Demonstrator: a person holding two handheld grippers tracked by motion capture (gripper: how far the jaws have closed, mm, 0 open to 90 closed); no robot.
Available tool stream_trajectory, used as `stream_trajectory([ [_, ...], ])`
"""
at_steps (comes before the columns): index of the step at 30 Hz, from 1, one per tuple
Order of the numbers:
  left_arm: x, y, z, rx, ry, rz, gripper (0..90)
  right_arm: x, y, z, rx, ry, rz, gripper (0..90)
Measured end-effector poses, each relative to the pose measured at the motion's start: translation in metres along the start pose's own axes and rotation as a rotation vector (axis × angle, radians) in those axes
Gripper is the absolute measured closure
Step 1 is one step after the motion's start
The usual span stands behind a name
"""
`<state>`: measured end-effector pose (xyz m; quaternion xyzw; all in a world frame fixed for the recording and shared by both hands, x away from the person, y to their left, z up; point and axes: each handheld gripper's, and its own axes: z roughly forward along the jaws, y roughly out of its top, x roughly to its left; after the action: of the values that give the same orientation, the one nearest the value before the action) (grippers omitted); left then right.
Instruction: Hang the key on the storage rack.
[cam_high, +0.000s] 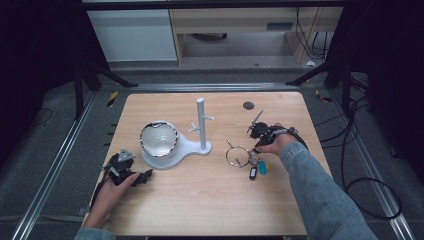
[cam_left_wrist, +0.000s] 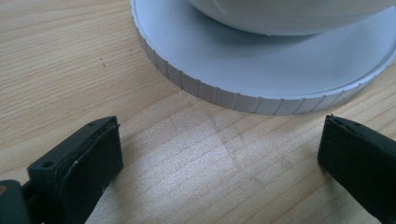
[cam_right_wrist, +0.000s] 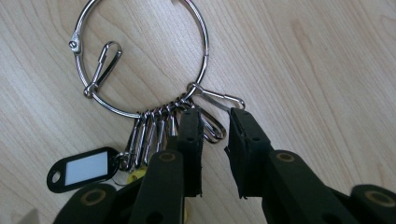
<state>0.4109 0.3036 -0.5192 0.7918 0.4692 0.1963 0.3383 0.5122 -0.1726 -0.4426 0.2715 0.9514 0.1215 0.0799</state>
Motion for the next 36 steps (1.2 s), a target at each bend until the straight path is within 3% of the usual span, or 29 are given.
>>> stream_trajectory([
  [8, 0.000, 0.000, 0.000, 0.000, 0.000, 0.000, 0.0, -0.001, 0.002, 0.008, 0.022, 0.005, -0.013, 72.6],
  [26, 0.000, 0.000, 0.000, 0.000, 0.000, 0.000, 0.0, 0.002, -0.005, 0.013, 0.062, 0.045, -0.016, 81.7],
  [36, 0.000, 0.000, 0.000, 0.000, 0.000, 0.000, 0.0, 0.003, 0.000, 0.009, 0.027, 0.040, -0.024, 81.7],
])
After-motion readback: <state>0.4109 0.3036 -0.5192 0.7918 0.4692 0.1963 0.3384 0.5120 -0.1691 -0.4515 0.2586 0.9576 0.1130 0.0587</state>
